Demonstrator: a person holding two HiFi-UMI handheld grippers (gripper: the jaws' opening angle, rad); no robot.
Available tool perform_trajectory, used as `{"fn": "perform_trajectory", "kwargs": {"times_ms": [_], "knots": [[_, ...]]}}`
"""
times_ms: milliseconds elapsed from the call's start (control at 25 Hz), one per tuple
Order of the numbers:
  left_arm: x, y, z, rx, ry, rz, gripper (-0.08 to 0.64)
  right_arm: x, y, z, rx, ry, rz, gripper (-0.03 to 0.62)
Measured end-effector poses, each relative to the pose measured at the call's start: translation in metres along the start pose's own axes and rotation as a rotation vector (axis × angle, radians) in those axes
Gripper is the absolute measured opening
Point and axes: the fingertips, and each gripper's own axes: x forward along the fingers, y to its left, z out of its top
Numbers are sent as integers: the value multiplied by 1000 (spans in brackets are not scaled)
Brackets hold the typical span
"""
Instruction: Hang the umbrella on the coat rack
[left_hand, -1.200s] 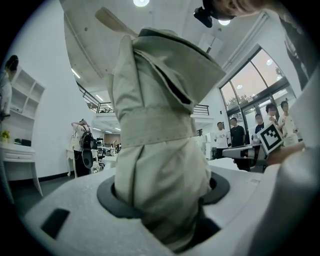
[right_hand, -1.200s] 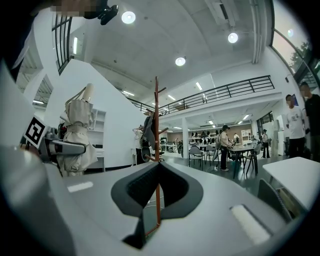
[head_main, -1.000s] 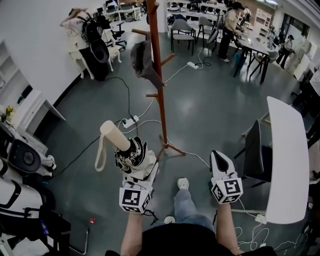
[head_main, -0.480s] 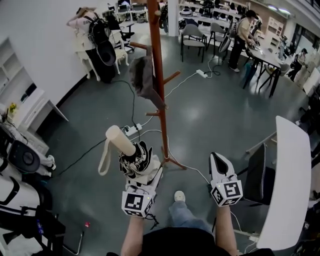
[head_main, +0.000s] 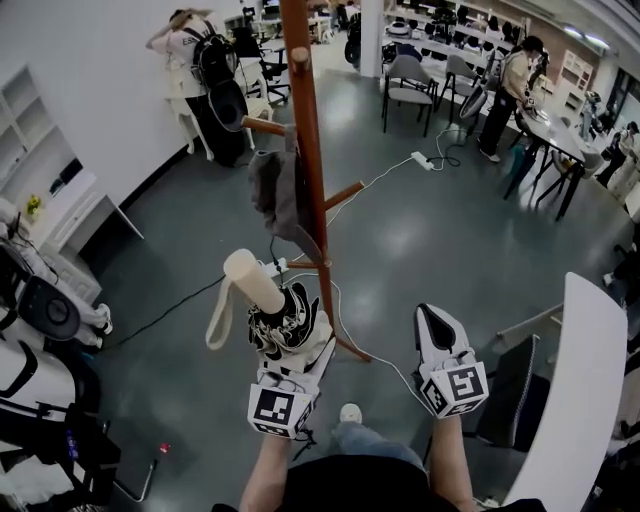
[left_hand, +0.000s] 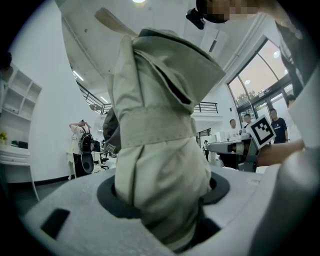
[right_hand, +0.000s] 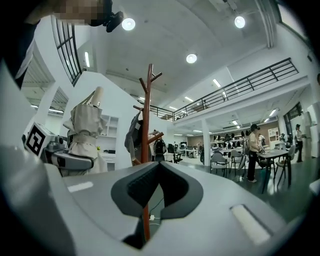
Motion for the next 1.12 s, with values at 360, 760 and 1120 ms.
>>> {"fn": "perform_trajectory", "kwargs": {"times_ms": [360, 760, 1120], "knots": [[48, 10, 25, -5, -40, 19, 287, 61, -7, 29, -15, -35, 115, 6], [67, 16, 50, -13, -17, -21, 287, 95, 10, 82, -33, -110, 144, 6], [81, 9, 95, 18, -2, -89, 287, 110, 17, 141, -97, -147, 139, 6]]}}
